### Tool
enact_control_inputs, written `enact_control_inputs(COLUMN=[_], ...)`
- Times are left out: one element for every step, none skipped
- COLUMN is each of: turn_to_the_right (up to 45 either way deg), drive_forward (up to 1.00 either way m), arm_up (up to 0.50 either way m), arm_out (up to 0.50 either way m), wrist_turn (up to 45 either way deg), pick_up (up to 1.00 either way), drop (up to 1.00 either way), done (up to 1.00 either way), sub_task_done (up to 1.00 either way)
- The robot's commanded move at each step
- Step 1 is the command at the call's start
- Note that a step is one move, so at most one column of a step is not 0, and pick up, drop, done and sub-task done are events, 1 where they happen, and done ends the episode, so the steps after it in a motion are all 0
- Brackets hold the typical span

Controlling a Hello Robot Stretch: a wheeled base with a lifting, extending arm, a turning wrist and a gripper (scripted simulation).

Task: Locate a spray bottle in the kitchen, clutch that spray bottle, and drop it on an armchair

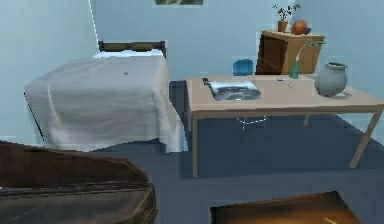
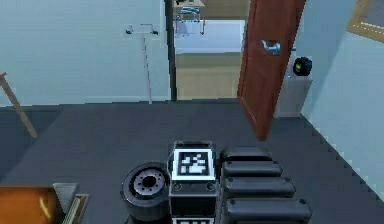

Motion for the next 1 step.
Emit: enact_control_inputs(turn_to_the_right=[12.0], drive_forward=[0.00], arm_up=[0.00], arm_out=[0.00], wrist_turn=[0.0], pick_up=[0.00], drop=[0.00], done=[0.00], sub_task_done=[0.00])
